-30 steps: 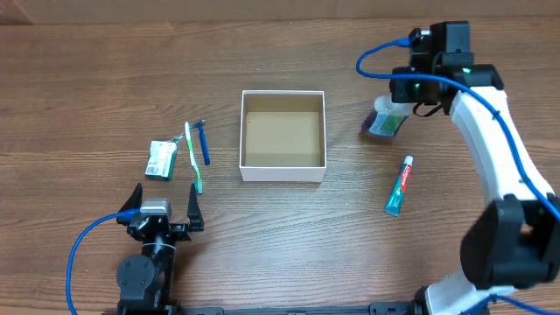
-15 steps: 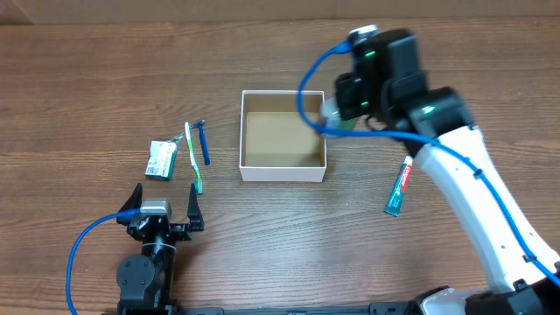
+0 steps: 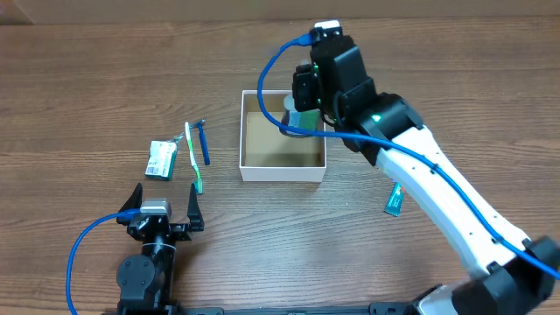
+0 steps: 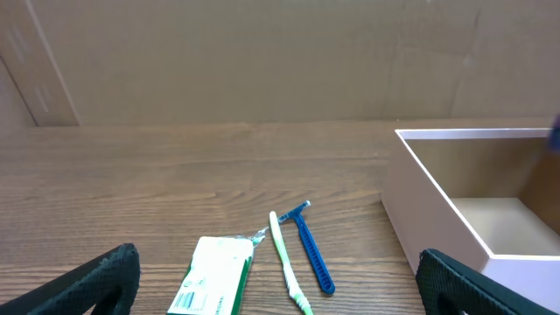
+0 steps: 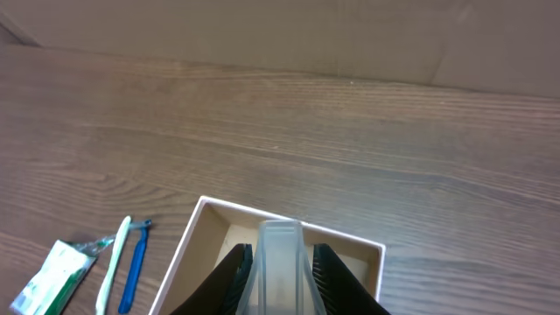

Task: Pack container
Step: 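Lift the soap bottle with the right gripper and carry it over the box, then lower the soap bottle into the box and open the right gripper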

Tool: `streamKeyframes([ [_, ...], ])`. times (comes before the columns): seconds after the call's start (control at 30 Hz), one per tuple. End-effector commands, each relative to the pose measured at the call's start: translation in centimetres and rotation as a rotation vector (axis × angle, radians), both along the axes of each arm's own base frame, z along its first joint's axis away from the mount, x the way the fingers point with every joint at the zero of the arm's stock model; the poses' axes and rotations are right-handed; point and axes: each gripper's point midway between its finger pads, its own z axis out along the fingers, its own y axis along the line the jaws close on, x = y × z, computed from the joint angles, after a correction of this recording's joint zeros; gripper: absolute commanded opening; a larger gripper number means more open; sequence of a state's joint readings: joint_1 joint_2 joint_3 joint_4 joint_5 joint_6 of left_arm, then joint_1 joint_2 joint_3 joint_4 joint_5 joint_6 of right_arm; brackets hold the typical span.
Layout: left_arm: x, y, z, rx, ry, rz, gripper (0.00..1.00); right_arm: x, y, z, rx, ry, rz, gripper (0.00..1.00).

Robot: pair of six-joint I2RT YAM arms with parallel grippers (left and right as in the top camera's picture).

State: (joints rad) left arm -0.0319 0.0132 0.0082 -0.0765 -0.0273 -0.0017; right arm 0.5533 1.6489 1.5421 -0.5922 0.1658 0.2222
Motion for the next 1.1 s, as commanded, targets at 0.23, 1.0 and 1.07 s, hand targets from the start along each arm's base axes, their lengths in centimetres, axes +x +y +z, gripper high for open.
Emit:
streamKeyframes([
  [0.23,0.0,0.2,0.1,-0.013,-0.008,0.012,1.0,3.4,2.1,-3.6,-0.037,-0.02,-0.018,0.24],
  [1.0,0.0,0.2,0.1,-0.013,-0.008,0.012,1.0,6.2,0.4,-10.1,-0.22,0.007,-0.075,0.25],
  [1.07,0.0,0.2,0.1,-0.013,-0.008,0.012,1.0,6.3,0.4,-10.3,-0.222,0.01,-0.075,0.25],
])
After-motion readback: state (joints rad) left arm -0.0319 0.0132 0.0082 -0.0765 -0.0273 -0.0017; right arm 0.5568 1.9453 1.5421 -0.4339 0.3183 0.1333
